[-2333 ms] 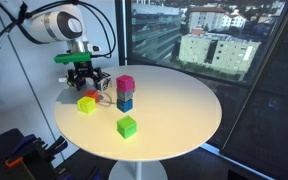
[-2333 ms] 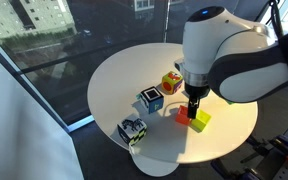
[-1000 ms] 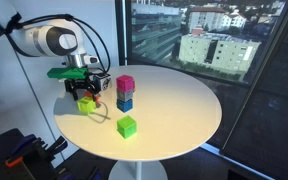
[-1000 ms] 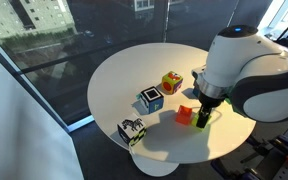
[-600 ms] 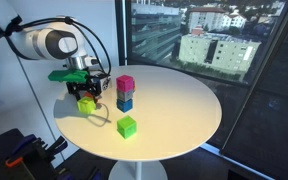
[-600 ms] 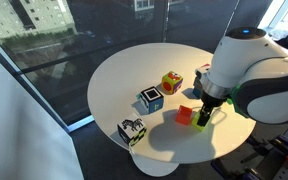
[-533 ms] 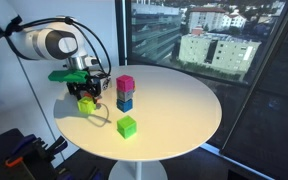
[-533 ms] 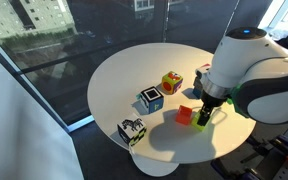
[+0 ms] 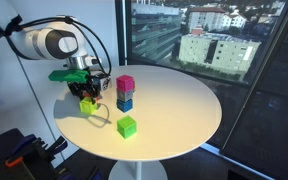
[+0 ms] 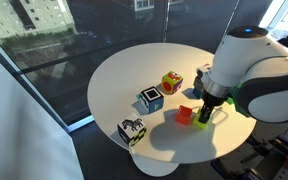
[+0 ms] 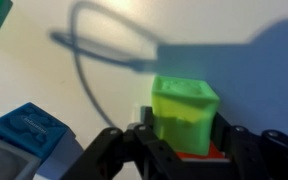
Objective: Pick up the light green block from the green block top and put it on the orange block top, remove the mulberry pink block from the stack and put it on top of the green block top
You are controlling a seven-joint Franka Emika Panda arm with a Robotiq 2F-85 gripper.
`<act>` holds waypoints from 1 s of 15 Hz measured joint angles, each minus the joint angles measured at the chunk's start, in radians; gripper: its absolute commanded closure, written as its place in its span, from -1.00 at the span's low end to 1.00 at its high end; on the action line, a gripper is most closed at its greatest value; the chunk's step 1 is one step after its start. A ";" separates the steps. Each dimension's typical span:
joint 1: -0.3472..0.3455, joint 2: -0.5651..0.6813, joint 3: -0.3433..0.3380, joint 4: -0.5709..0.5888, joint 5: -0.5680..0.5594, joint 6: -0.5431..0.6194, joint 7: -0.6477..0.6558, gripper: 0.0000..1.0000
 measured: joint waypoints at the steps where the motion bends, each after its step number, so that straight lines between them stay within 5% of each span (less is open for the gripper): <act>1: -0.001 -0.002 -0.001 0.000 0.000 -0.006 0.000 0.43; 15: 0.003 -0.118 0.016 0.067 0.001 -0.228 0.001 0.43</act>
